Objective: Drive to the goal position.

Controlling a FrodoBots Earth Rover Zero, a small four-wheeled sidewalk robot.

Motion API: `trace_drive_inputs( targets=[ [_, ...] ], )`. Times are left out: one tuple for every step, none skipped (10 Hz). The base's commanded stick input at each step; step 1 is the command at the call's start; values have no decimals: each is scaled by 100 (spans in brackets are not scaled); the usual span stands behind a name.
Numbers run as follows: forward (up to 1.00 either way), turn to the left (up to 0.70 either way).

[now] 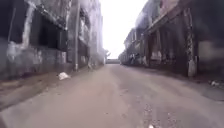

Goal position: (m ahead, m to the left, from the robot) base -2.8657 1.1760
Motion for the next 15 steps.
trace_drive_inputs(
  targets=[
    [100,6],
    [100,24],
    [100,27],
    [100,0],
    [100,0],
    [100,0],
    [100,0],
    [100,0],
    [100,0],
    [100,0],
    [100,0],
    [100,0],
    [100,0],
    [100,0],
    [100,0]
  ],
)
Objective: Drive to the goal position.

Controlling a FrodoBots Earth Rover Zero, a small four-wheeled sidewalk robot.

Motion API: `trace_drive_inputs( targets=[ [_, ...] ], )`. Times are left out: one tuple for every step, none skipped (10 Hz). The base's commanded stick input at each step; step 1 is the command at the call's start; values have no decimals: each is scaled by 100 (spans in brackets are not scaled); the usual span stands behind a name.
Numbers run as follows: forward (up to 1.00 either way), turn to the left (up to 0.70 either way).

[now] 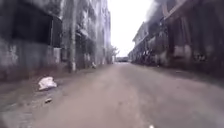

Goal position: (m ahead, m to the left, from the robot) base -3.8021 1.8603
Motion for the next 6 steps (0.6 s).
trace_drive_inputs(
  targets=[
    [100,0],
    [100,0],
    [100,0],
    [100,0],
    [100,-15],
    [100,-24]
  ],
)
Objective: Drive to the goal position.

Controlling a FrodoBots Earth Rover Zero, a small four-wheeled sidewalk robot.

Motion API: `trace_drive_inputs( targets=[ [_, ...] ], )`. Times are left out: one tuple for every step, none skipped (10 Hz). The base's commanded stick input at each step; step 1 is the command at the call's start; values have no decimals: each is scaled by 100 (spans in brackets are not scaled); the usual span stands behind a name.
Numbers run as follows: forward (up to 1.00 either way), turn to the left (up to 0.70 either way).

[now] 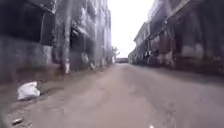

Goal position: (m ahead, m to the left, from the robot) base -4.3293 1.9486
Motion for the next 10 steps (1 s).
trace_drive_inputs(
  targets=[
    [100,-8],
    [100,0],
    [100,0],
    [100,0],
    [100,0],
    [100,0],
    [100,0],
    [100,0],
    [100,0],
    [100,0]
  ],
)
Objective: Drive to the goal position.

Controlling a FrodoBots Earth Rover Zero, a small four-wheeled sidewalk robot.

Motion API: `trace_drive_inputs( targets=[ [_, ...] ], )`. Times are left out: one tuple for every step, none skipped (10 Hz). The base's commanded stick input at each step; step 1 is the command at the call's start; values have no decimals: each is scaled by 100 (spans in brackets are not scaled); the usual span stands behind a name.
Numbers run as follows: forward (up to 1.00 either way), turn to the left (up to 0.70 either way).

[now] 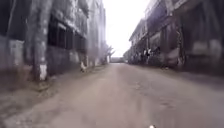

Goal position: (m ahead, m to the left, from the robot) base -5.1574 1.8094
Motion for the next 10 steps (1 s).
trace_drive_inputs(
  targets=[
    [100,0],
    [100,0],
    [100,0],
    [100,0],
    [100,0],
    [100,0],
    [100,0],
    [100,0],
    [100,0],
    [100,0]
  ],
)
